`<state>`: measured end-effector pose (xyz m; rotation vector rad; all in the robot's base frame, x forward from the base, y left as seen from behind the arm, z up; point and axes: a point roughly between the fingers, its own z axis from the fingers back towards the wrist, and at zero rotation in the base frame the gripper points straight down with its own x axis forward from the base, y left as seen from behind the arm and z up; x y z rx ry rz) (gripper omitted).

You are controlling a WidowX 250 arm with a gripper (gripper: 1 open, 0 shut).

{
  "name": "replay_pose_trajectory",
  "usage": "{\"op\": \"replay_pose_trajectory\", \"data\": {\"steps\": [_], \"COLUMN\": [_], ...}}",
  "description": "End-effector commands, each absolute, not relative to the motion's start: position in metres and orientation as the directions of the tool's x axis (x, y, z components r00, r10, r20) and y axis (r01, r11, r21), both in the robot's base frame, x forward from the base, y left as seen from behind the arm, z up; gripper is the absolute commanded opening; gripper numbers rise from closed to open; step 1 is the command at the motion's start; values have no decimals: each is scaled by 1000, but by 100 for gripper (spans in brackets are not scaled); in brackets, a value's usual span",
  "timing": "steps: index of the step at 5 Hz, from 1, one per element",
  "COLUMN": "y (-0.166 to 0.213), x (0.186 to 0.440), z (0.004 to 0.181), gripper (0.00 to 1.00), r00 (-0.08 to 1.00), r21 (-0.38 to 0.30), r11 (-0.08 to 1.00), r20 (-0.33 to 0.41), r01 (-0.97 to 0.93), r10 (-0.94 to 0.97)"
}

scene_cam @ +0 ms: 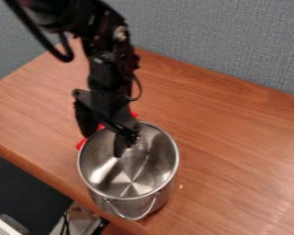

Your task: Put the red object in the metal pot

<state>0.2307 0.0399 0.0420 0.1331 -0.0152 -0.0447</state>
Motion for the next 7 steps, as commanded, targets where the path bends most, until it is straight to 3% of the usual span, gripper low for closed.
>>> {"op": "replay_pose_trajectory", "data": {"steps": [1, 3, 4, 6, 7], "y": [48, 64, 69, 9, -2], "x": [236, 238, 240, 258, 260], "z": [49, 40, 34, 18, 12], "gripper": [100, 100, 0, 0, 0], "r00": [996, 995, 995, 999, 994], "r21": [127, 96, 81, 108, 123], "r11": [989, 991, 992, 994, 988], "r20": [41, 18, 9, -33, -52], "r01": [73, 97, 100, -11, -93], "r10": [-78, -99, -101, 14, 100]}}
